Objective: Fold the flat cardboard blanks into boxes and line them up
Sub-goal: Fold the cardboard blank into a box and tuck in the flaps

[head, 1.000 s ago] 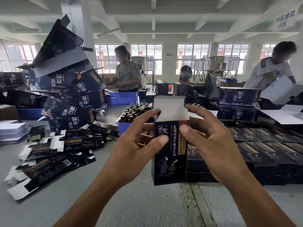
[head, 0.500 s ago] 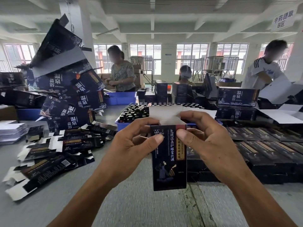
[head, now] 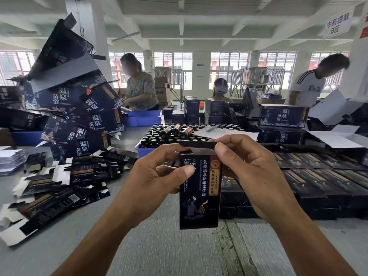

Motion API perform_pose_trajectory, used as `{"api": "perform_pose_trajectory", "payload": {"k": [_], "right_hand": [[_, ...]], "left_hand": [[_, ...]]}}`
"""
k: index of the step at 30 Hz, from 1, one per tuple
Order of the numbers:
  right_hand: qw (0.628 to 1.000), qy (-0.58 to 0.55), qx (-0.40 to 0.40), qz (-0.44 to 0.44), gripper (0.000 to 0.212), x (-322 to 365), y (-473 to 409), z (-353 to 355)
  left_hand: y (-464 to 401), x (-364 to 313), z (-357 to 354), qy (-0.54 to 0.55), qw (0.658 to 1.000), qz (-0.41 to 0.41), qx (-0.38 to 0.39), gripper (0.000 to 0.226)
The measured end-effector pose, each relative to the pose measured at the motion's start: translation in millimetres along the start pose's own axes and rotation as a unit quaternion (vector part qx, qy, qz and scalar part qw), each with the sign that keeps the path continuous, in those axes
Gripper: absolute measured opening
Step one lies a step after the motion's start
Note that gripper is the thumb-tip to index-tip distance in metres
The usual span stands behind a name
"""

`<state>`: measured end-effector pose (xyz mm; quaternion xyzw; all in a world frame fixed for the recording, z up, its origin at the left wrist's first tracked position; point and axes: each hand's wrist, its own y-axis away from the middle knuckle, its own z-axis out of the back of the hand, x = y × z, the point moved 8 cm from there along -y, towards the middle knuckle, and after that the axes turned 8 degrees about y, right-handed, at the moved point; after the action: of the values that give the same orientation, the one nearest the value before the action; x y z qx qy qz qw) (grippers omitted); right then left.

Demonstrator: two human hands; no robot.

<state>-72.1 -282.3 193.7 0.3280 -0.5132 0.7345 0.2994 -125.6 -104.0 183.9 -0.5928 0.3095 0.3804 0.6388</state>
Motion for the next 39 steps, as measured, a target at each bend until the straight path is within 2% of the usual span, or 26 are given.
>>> {"api": "perform_pose_trajectory", "payload": {"k": [6, 11, 20, 23, 26, 31, 35, 39], "right_hand": [[1.0, 0.0, -0.004, 0.0, 0.02, -2, -1, 2], [1.0, -0.009, -0.003, 0.005, 0.024, 0, 0, 3], [1.0, 0.014, -0.006, 0.022, 0.023, 7, 3, 2], [0.999, 0.016, -0.015, 0.024, 0.015, 7, 3, 3], [0.999, 0.025, -0.011, 0.028, 0.016, 7, 4, 2], [0.998, 0.047, 0.01, 0.041, 0.018, 10, 6, -2], [0.996, 0.075, 0.03, 0.034, 0.032, 9, 6, -6], [0.999, 0.013, 0.023, 0.044, 0.025, 13, 6, -1]], "left_hand": [[-1, 4, 2, 0.027, 1.0, 0.007, -0.012, 0.035], [-2, 5, 5, 0.049, 0.998, 0.012, -0.037, 0.041], [0, 1, 5, 0.016, 0.999, 0.002, -0.036, 0.052], [1, 1, 3, 0.012, 0.999, 0.004, -0.032, 0.046], [1, 2, 1, 0.007, 0.999, 0.001, -0.034, 0.036], [1, -1, 0, 0.001, 0.999, -0.005, -0.043, 0.035], [2, -3, 3, 0.009, 0.999, -0.009, -0.041, 0.029], [4, -8, -1, -0.016, 0.999, -0.025, -0.014, 0.03]]}}
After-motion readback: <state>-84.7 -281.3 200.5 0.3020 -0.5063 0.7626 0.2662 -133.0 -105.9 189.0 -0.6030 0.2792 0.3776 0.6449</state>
